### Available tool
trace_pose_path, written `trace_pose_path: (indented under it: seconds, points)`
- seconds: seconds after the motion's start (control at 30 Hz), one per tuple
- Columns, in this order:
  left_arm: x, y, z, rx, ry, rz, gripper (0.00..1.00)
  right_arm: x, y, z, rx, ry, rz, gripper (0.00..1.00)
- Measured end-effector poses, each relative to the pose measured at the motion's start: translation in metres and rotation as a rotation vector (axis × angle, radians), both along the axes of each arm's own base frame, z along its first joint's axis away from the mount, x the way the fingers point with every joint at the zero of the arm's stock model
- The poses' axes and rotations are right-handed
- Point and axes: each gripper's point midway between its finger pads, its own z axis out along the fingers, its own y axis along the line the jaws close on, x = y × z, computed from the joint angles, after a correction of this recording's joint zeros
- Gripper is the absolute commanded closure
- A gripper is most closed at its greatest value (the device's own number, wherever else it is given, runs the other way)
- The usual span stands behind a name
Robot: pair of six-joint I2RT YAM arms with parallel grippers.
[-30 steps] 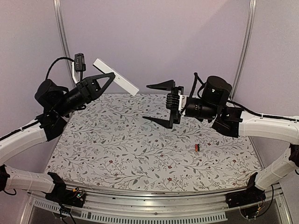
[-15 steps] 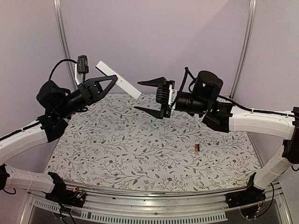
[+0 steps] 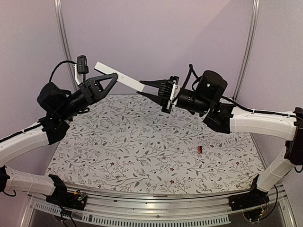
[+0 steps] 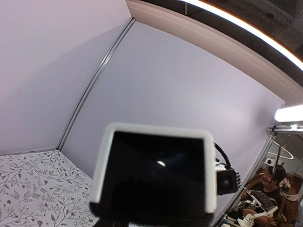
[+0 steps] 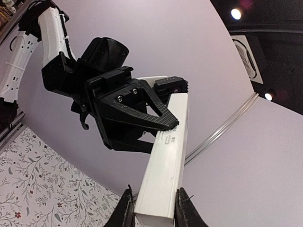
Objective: Load the batteries into the remote control
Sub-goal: Remove the battery cover from the remote control.
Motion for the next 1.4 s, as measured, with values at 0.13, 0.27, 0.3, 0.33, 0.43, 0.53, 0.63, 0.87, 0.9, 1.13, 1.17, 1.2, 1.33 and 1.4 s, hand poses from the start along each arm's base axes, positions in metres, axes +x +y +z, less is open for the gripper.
trace_pose_path:
  seconds: [0.13,0.27,0.3,0.33,0.43,0.53,0.63,0.87,0.9,1.13,1.17,1.2,1.33,1.4]
  points:
    - [0.000,0.002,0.003,-0.020,-0.003,0.004,1.00,0.002,-0.002,0.007,0.029,-0.009,-0.017,0.88]
    - [0.001,0.003,0.001,-0.026,0.005,0.009,1.00,0.003,-0.002,0.005,0.025,-0.003,-0.024,0.87]
    - [0.001,0.003,0.000,-0.026,0.005,0.010,1.00,0.003,-0.002,0.005,0.025,-0.002,-0.025,0.76]
    - [0.001,0.003,-0.001,-0.025,0.007,0.010,1.00,0.003,-0.002,0.004,0.023,0.001,-0.026,0.60]
    - [0.000,0.002,-0.003,-0.019,0.007,0.001,1.00,0.001,-0.002,-0.002,0.011,0.020,-0.021,0.33]
    - [-0.003,0.000,-0.004,-0.012,0.002,-0.015,1.00,-0.006,0.001,-0.016,-0.026,0.031,-0.003,0.29]
    - [-0.005,-0.002,-0.006,-0.007,0.003,-0.027,1.00,-0.008,0.002,-0.019,-0.036,0.025,0.000,0.29]
    - [-0.009,-0.005,-0.008,-0.004,0.007,-0.052,1.00,-0.007,0.004,-0.019,-0.042,0.011,-0.003,0.24]
    - [-0.009,-0.007,-0.009,-0.005,0.008,-0.057,1.00,-0.007,0.004,-0.017,-0.039,0.005,-0.003,0.24]
    - [-0.008,-0.015,-0.016,0.004,0.022,-0.085,1.00,-0.003,0.012,-0.001,-0.009,-0.028,-0.001,0.40]
    - [-0.008,-0.016,-0.016,0.006,0.023,-0.088,1.00,-0.003,0.013,-0.001,-0.010,-0.029,0.000,0.44]
    - [-0.009,-0.016,-0.016,0.006,0.023,-0.089,1.00,-0.002,0.014,-0.001,-0.011,-0.030,0.001,0.49]
    - [-0.010,-0.016,-0.016,0.005,0.020,-0.092,1.00,-0.002,0.016,-0.005,-0.018,-0.029,0.005,0.66]
    - [-0.009,-0.015,-0.014,-0.002,0.016,-0.085,1.00,0.002,0.014,-0.001,-0.004,-0.034,-0.011,0.73]
